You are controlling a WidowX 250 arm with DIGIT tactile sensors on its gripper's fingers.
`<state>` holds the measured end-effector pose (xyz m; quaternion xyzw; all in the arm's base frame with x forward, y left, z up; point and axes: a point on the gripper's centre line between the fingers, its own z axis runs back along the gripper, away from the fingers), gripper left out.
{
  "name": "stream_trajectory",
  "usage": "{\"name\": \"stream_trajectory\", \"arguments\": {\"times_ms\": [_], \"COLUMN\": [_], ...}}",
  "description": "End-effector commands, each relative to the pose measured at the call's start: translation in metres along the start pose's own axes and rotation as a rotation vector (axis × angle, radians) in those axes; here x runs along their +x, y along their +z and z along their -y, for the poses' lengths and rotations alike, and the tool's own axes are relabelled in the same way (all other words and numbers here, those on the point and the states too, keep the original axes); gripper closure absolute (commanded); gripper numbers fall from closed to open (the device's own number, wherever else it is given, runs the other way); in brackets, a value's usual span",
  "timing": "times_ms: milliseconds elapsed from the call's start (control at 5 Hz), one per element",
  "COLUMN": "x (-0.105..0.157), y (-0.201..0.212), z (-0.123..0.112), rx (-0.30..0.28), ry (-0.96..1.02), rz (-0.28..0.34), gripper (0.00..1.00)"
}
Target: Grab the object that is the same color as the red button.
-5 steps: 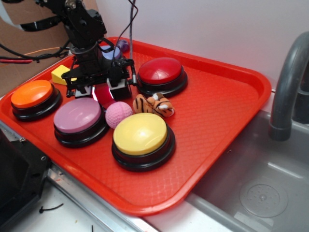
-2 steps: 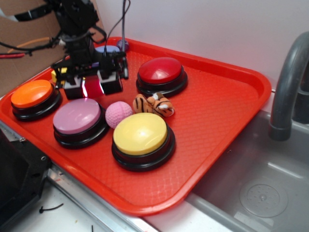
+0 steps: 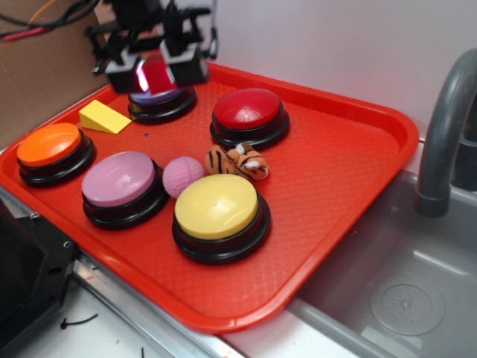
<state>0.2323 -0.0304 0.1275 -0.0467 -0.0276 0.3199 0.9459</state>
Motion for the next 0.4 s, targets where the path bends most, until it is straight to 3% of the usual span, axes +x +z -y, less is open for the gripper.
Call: {"name": "stream_trajectory", "arguments": {"times_ms": [0, 200], "x": [-0.0123, -0.0096], "y": [0.067, 0.0765], "z": [0.0476, 0.0511], "rx": [-0.047, -0.069], "ry": [-0.317, -0.371], "rz": [-0.035, -0.007], "gripper": [1.0, 1.0]}}
